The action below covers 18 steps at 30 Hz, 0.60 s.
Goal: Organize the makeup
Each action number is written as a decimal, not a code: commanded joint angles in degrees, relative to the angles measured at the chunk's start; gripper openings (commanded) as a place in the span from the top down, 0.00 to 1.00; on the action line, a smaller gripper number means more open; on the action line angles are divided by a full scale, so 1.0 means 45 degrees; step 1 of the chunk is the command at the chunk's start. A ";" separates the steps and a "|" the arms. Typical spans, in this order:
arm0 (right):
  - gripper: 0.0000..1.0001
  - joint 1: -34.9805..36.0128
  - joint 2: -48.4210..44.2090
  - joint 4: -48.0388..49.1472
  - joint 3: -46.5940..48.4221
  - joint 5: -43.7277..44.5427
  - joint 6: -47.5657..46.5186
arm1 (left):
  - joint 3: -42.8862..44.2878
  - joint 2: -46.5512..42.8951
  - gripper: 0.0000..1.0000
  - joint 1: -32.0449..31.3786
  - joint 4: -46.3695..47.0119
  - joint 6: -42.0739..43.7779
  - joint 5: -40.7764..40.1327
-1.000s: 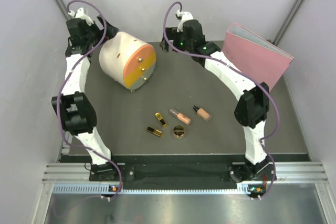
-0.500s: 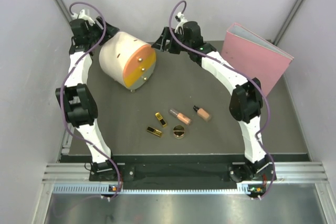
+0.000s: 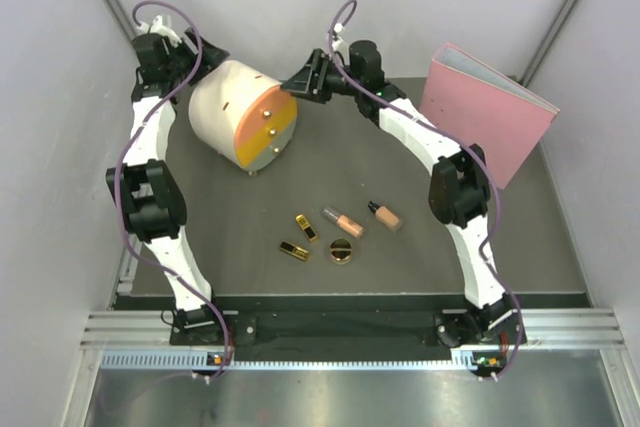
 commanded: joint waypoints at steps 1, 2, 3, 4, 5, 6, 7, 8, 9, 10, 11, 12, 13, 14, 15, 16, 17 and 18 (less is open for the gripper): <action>0.42 -0.0113 0.0887 0.0993 0.0674 -0.2117 0.1143 | 0.0840 0.0073 0.23 -0.0025 0.0039 0.0193 0.0163; 0.43 -0.0132 0.0946 0.1033 0.0576 -0.2584 0.1184 | 0.0860 0.0093 0.23 -0.0005 0.0078 0.0174 0.0201; 0.43 -0.0132 0.0927 0.1246 0.0227 -0.2705 0.1281 | 0.0860 0.0093 0.23 -0.0005 0.0078 0.0154 0.0202; 0.43 -0.0132 0.0869 0.1422 -0.0027 -0.2919 0.1359 | 0.0860 0.0132 0.23 -0.0005 0.0097 0.0135 0.0221; 0.43 -0.0113 0.0733 0.1598 -0.0320 -0.2959 0.1476 | 0.0841 0.0132 0.23 -0.0005 0.0117 0.0115 0.0221; 0.44 -0.0132 0.0654 0.2044 -0.0806 -0.2979 0.1709 | 0.0821 0.0151 0.23 -0.0005 0.0156 0.0115 0.0241; 0.45 -0.0152 0.0615 0.2223 -0.0985 -0.3057 0.1808 | 0.0821 0.0151 0.23 -0.0005 0.0156 0.0115 0.0241; 0.46 -0.0152 0.0576 0.2340 -0.1122 -0.3077 0.1906 | 0.0821 0.0151 0.23 -0.0005 0.0156 0.0115 0.0241; 0.47 -0.0152 0.0537 0.2438 -0.1336 -0.3077 0.2062 | 0.0821 0.0151 0.23 -0.0005 0.0137 0.0134 0.0241; 0.48 -0.0133 0.0517 0.2865 -0.1493 -0.3077 0.2199 | 0.0802 0.0132 0.23 0.0014 0.0098 0.0154 0.0221; 0.50 -0.0132 0.0497 0.3178 -0.1669 -0.3077 0.2393 | 0.0802 0.0132 0.23 -0.0005 0.0078 0.0173 0.0241; 0.51 -0.0132 0.0497 0.3529 -0.2019 -0.3077 0.2937 | 0.0802 0.0093 0.23 0.0014 0.0001 0.0270 0.0241; 0.54 -0.0132 0.0555 0.4268 -0.2138 -0.3154 0.3194 | 0.0802 0.0054 0.23 -0.0005 -0.0058 0.0329 0.0241; 0.55 -0.0132 0.0594 0.4546 -0.2236 -0.3194 0.3409 | 0.0802 0.0034 0.23 -0.0005 -0.0097 0.0368 0.0241; 0.56 -0.0113 0.0653 0.4819 -0.2334 -0.3194 0.3759 | 0.0782 -0.0004 0.23 -0.0005 -0.0214 0.0504 0.0202; 0.56 -0.0094 0.0750 0.5151 -0.2354 -0.3175 0.3859 | 0.0782 -0.0024 0.23 -0.0005 -0.0254 0.0506 0.0221; 0.56 -0.0074 0.0790 0.5289 -0.2335 -0.3136 0.3957 | 0.0763 -0.0044 0.23 -0.0005 -0.0312 0.0564 0.0221; 0.56 -0.0055 0.0809 0.5465 -0.2296 -0.3097 0.4171 | 0.0763 -0.0083 0.23 -0.0005 -0.0351 0.0680 0.0202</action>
